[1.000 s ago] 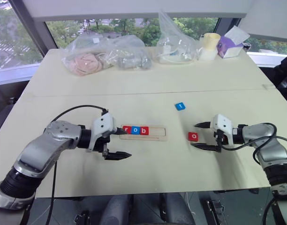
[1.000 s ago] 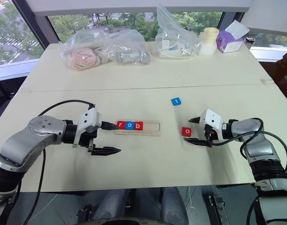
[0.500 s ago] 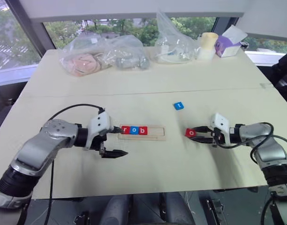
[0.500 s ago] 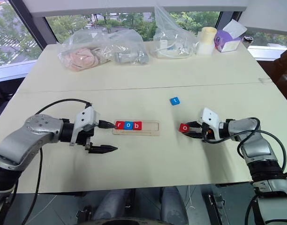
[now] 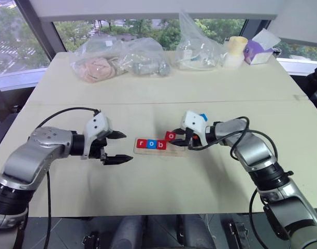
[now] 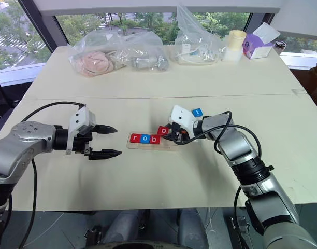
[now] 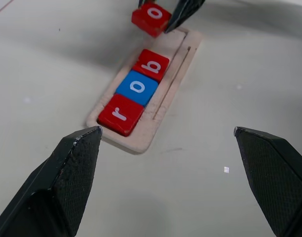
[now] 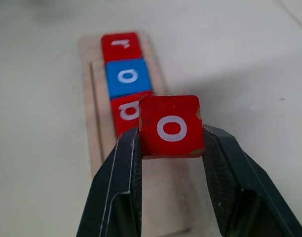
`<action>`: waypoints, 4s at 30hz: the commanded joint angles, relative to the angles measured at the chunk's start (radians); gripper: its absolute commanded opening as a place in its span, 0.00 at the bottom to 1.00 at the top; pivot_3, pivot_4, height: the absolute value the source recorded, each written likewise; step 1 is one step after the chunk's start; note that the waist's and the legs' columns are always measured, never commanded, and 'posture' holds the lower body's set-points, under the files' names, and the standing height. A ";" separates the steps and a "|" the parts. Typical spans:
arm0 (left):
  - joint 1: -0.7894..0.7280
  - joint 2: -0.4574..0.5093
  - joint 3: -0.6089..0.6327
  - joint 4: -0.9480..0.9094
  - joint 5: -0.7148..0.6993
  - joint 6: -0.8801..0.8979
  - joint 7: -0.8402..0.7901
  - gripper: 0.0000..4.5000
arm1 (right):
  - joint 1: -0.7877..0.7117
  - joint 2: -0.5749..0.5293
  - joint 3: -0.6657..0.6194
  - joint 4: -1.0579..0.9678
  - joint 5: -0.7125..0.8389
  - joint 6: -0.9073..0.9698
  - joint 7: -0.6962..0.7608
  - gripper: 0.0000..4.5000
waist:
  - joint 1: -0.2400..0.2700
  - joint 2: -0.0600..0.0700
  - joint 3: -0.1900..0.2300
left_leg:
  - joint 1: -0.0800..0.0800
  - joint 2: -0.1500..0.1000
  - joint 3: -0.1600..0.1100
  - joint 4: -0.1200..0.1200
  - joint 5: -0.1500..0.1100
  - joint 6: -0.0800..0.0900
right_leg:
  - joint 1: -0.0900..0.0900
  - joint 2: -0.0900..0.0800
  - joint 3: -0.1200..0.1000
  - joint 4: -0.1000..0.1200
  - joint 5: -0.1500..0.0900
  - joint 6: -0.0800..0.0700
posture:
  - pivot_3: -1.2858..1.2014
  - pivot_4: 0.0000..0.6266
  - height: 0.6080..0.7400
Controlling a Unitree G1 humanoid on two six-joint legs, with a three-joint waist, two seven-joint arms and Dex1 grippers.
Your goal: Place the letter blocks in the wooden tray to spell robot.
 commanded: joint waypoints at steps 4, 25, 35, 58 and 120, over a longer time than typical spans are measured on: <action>0.025 -0.007 0.036 -0.095 -0.038 0.042 0.042 1.00 | -0.007 -0.004 0.018 -0.018 -0.009 -0.031 0.029 0.25 | -0.011 0.000 0.000 | 0.000 0.001 0.000 0.000 0.000 0.000 | 0.000 0.000 0.000 0.000 0.000 0.000 | 0.52 0.24 1.00; 0.003 -0.032 0.014 -0.082 -0.035 0.040 0.063 1.00 | -0.002 0.022 0.022 0.052 -0.060 -0.126 0.007 0.99 | -0.018 0.000 0.000 | 0.001 0.001 0.000 0.000 0.000 0.000 | 0.000 0.001 0.000 0.001 0.000 0.000 | 0.52 0.24 1.00; 0.001 -0.051 -0.005 -0.074 -0.020 0.031 0.070 1.00 | -0.007 0.039 0.010 0.076 -0.067 -0.143 -0.037 0.99 | -0.018 0.000 0.000 | 0.001 0.001 0.000 0.000 0.000 0.000 | 0.000 0.001 0.000 0.001 0.000 0.000 | 0.52 0.24 1.00; 0.016 -0.054 -0.002 -0.079 -0.011 0.030 0.075 1.00 | -0.021 0.082 -0.062 0.034 0.009 -0.157 -0.010 0.99 | -0.018 0.000 0.000 | 0.001 0.001 0.000 0.000 0.000 0.000 | 0.000 0.001 0.000 0.001 0.002 0.002 | 0.52 0.24 1.00; -0.086 -0.060 -0.002 -0.096 -0.016 0.046 0.088 1.00 | -0.075 0.204 -0.446 0.233 0.019 0.228 -0.505 0.99 | -0.018 0.000 0.000 | 0.001 0.001 0.000 0.000 0.001 -0.001 | 0.001 0.002 0.001 0.001 0.002 0.001 | 0.52 0.24 1.00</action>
